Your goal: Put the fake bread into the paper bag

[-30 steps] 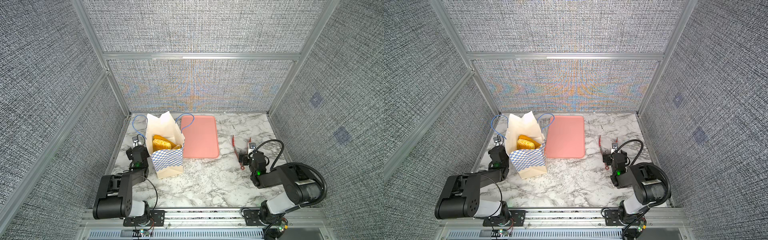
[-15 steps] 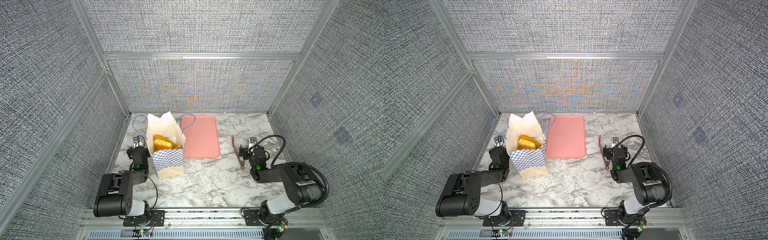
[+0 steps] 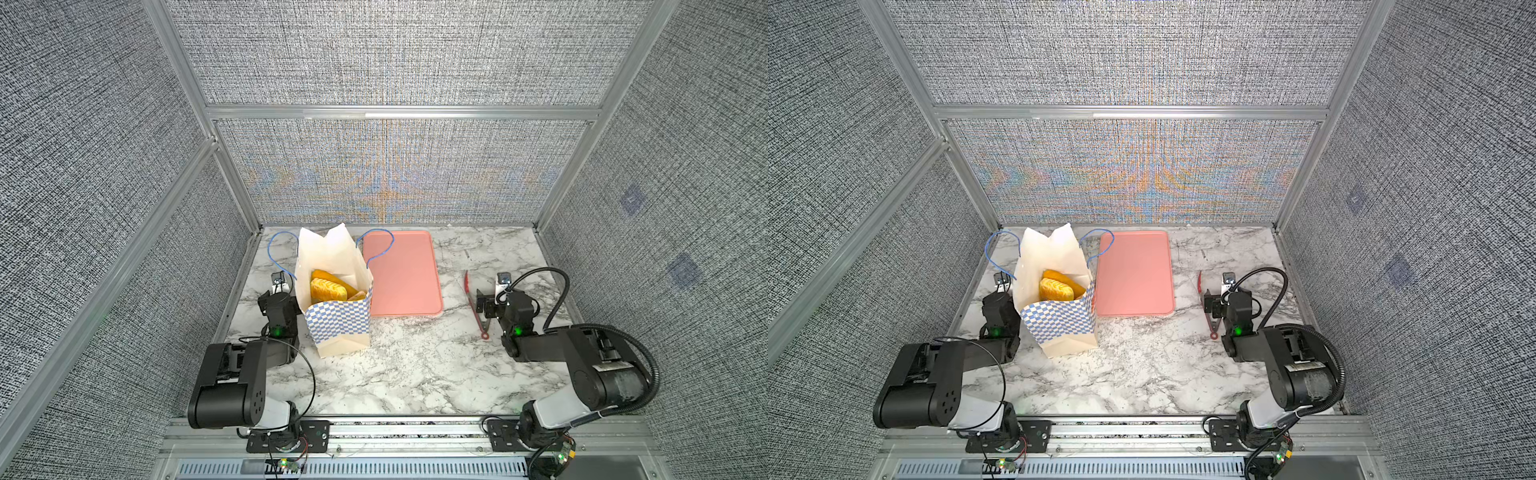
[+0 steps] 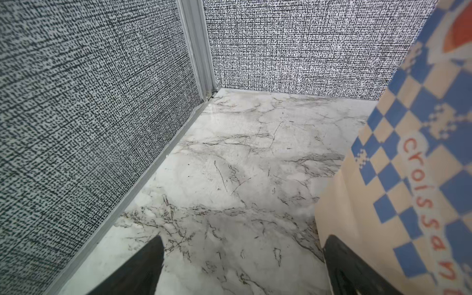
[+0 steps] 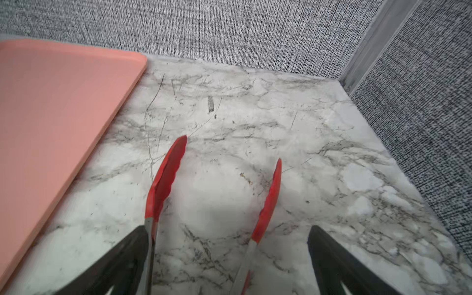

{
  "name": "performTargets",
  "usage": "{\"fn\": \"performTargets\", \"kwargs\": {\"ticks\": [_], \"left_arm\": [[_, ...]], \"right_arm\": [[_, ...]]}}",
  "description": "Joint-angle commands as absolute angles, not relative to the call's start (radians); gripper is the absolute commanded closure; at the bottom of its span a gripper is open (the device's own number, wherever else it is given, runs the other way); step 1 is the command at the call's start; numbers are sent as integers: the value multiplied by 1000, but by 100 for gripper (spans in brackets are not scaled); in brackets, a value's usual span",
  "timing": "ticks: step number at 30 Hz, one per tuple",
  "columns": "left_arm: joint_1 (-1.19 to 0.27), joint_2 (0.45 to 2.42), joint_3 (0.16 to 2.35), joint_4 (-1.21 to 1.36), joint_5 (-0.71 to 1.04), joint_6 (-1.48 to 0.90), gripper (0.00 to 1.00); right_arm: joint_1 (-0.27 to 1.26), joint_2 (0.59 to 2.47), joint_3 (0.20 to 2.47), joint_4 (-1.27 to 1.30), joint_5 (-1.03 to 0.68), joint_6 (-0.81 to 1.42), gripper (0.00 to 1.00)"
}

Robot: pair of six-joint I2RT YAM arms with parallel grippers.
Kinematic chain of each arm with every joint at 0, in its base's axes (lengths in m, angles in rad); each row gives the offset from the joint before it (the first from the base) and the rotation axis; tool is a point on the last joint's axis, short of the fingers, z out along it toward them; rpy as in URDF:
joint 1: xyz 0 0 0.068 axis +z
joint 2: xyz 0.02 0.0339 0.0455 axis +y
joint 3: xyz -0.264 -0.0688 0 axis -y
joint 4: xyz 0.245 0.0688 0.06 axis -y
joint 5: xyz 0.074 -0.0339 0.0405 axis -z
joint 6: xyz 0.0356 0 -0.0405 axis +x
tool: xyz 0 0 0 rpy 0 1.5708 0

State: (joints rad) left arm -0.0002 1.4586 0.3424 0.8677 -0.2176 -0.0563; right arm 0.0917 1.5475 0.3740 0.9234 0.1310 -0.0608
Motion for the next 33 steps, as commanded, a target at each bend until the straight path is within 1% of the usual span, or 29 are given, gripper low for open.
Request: {"fn": "performTargets", "kwargs": {"ticks": [1,3,4,6,7,8,10,12,14,15,16,17,18,24,33], "left_arm": [[-2,1463,329,933,-174,-40,1],[-3,1470,308,945,-172,-60,2],[-4,1483,296,982,-156,-46,2],[-4,1538,298,1058,-153,-34,2],[-3,1554,302,1083,-155,-30,2],[-3,1535,314,1022,-168,-45,2],[-3,1513,336,947,-195,-66,2],[-3,1516,331,962,-196,-66,2],[-3,1544,315,1040,-193,-52,2],[-3,1547,316,1041,-193,-51,2],[-3,1536,321,1015,-192,-58,2],[-5,1533,324,999,-193,-57,2],[-4,1536,323,1007,-193,-57,2],[-5,1539,321,1020,-195,-53,2],[-6,1540,322,1018,-195,-53,2]], "right_arm": [[96,1545,348,953,112,-67,1],[110,1546,317,1018,99,-92,1],[109,1549,325,1008,103,-89,1],[102,1550,370,929,110,-69,1],[84,1551,394,884,74,-56,1],[63,1549,408,847,47,-44,1],[60,1550,399,864,41,-43,1],[67,1543,367,908,39,-60,1],[89,1547,323,1003,53,-84,1],[86,1549,340,961,72,-70,1],[82,1551,394,863,124,-38,1],[51,1548,414,829,76,-15,1],[38,1544,404,844,42,-13,1],[55,1542,376,900,47,-39,1],[43,1560,421,833,4,-32,1]]}}
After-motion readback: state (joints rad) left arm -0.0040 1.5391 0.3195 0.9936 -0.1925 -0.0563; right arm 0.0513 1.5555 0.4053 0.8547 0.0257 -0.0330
